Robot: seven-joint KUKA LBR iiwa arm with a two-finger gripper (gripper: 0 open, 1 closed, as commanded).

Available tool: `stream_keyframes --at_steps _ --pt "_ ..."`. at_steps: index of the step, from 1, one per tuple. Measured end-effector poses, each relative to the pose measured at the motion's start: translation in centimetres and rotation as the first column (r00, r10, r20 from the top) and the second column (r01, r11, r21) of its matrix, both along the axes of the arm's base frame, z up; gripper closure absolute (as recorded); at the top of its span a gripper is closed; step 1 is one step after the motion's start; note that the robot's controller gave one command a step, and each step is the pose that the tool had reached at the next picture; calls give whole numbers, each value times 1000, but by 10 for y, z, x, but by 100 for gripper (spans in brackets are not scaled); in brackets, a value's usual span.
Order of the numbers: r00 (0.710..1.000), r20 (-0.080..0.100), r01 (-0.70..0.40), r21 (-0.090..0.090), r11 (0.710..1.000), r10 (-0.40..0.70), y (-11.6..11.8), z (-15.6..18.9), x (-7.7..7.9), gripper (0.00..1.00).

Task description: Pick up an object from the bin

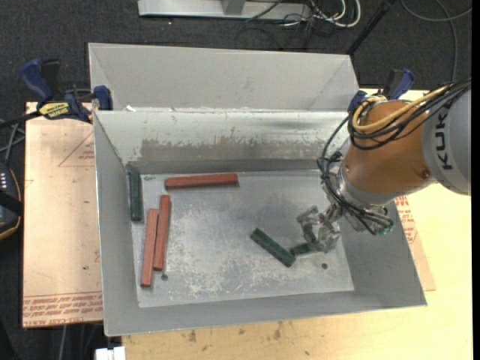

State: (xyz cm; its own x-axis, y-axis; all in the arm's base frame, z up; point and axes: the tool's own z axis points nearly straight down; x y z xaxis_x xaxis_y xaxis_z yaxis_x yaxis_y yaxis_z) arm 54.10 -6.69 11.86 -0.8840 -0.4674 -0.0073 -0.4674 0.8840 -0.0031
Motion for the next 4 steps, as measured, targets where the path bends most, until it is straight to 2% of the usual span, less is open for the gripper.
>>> stream_keyframes --at_steps 1,2,3,4 --pt "999 11 53 2 999 -53 -1 -47 -49 0" --pt "999 -6 52 1 999 -52 -1 -49 -54 100" --pt "999 -6 52 1 999 -52 -1 -49 -54 100" --pt "999 -8 40 1 999 -40 0 -49 -47 100"
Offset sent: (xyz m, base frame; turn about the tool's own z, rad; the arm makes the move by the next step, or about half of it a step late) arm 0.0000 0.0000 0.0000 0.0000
